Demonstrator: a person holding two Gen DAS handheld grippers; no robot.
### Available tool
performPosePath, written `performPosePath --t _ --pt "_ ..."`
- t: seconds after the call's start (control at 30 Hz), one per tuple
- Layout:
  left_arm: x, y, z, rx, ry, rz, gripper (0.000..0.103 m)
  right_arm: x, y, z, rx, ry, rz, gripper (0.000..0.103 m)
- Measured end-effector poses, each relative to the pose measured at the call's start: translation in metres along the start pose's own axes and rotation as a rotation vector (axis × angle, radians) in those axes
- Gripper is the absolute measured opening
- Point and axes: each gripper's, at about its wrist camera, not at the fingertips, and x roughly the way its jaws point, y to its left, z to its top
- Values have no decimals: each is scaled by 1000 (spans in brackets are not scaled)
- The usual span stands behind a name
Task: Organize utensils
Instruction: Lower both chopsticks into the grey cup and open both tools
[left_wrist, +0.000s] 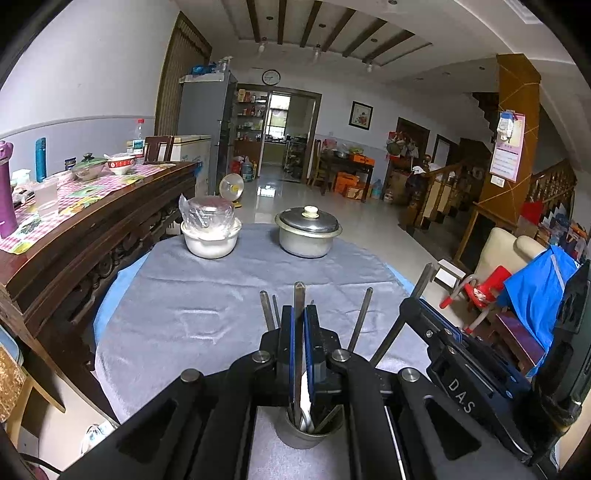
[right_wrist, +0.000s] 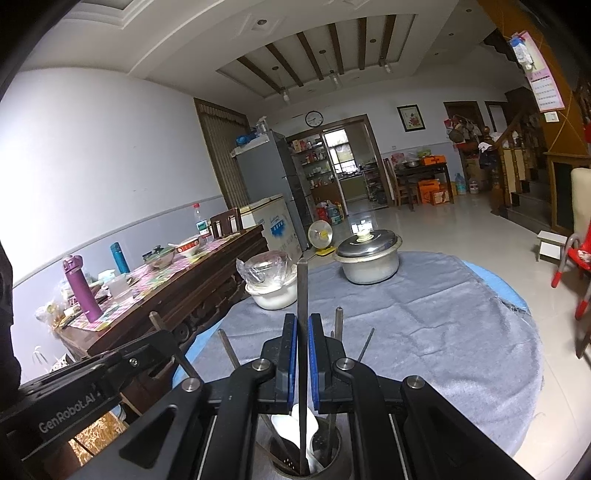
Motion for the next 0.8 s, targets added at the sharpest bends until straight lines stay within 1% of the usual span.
performPosePath --t 0.8 --pt "8 12 -3 -22 31 21 5 3 -5 -10 2 32 -5 7"
